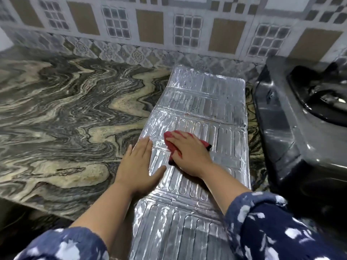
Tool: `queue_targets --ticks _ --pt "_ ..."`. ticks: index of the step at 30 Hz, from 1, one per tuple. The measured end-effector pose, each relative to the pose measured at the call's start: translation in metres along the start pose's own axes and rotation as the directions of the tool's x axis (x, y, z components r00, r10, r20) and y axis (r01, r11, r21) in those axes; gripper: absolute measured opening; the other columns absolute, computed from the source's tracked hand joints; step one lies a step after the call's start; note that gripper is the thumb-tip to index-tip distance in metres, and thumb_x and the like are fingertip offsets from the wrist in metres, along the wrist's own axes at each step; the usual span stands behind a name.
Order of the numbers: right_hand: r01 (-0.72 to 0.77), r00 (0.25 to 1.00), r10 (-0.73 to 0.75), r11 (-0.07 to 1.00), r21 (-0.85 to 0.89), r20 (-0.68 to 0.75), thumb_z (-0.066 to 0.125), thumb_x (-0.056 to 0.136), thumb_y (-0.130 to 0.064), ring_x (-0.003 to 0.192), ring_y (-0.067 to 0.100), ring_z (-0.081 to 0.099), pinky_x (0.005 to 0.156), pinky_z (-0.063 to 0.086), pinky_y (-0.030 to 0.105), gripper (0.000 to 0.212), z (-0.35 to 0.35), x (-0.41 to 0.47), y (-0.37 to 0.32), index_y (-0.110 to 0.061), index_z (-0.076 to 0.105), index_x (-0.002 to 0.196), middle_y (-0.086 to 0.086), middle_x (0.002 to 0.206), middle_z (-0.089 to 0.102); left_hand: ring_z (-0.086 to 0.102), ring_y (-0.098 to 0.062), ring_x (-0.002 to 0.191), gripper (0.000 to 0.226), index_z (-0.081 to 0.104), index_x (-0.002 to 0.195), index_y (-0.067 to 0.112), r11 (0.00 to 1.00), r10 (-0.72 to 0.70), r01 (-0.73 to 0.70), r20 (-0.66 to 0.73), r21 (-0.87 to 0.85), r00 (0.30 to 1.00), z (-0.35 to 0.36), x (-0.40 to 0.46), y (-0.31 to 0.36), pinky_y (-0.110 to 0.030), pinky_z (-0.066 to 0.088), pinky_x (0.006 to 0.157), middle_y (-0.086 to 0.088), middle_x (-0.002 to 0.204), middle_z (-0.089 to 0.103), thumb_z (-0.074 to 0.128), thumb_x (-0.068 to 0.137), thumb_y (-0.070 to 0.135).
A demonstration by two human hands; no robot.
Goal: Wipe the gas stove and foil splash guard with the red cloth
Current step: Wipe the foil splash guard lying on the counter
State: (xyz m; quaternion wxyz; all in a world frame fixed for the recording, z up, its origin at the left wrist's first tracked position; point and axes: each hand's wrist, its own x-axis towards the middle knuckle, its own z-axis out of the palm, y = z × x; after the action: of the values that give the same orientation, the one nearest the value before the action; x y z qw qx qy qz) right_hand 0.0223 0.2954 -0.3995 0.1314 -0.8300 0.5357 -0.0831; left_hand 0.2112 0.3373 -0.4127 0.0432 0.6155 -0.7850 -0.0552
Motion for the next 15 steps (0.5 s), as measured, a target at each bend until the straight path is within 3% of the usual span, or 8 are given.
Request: queue_targets --ticks 4,9,11,15 --pt "-0.096 0.995 0.097 0.994 -0.047 0.02 0.029 0.092 -0.042 0.148 0.016 0.006 0.12 0.002 0.04 0.058 -0.005 -0.014 0.01 -0.031 0.023 0.149 -0.008 0.16 0.015 -0.009 -0.015 0.148 0.096 -0.001 0.152 0.01 1.0 -0.012 0.012 0.017 0.02 1.0 0.001 -0.017 0.006 -0.041 -0.002 0.121 -0.004 0.161 -0.01 0.008 0.08 0.072" --pt "-0.247 0.966 0.253 0.963 -0.108 0.046 0.023 0.097 -0.036 0.149 0.02 -0.001 0.12 0.0 0.047 0.057 -0.009 0.039 0.013 -0.022 0.011 0.151 -0.002 0.162 0.005 -0.011 -0.015 0.148 0.093 -0.003 0.152 0.011 1.0 -0.015 0.015 0.0 0.024 1.0 0.001 -0.02 0.009 -0.039 -0.005 0.121 -0.004 0.161 -0.011 0.012 0.083 0.071" --pt "-0.21 0.975 0.217 0.972 -0.1 0.058 0.025 0.096 -0.034 0.149 0.018 0.001 0.12 0.001 0.048 0.058 -0.004 0.06 0.0 -0.024 0.013 0.151 -0.005 0.162 0.005 -0.011 -0.014 0.148 0.094 -0.002 0.152 0.011 0.999 -0.023 0.023 0.002 0.026 1.0 0.002 -0.019 0.009 -0.039 -0.005 0.121 -0.003 0.161 -0.012 0.013 0.082 0.071" --pt "-0.002 0.996 0.008 0.997 -0.073 0.084 0.031 0.095 -0.03 0.148 0.014 0.008 0.119 0.002 0.046 0.055 0.004 0.062 -0.034 -0.031 0.022 0.149 -0.011 0.16 0.011 -0.011 -0.013 0.148 0.098 -0.004 0.152 0.009 0.998 -0.042 0.041 0.018 0.04 0.999 0.003 -0.018 0.009 -0.041 -0.005 0.121 -0.004 0.161 -0.011 0.008 0.078 0.072"
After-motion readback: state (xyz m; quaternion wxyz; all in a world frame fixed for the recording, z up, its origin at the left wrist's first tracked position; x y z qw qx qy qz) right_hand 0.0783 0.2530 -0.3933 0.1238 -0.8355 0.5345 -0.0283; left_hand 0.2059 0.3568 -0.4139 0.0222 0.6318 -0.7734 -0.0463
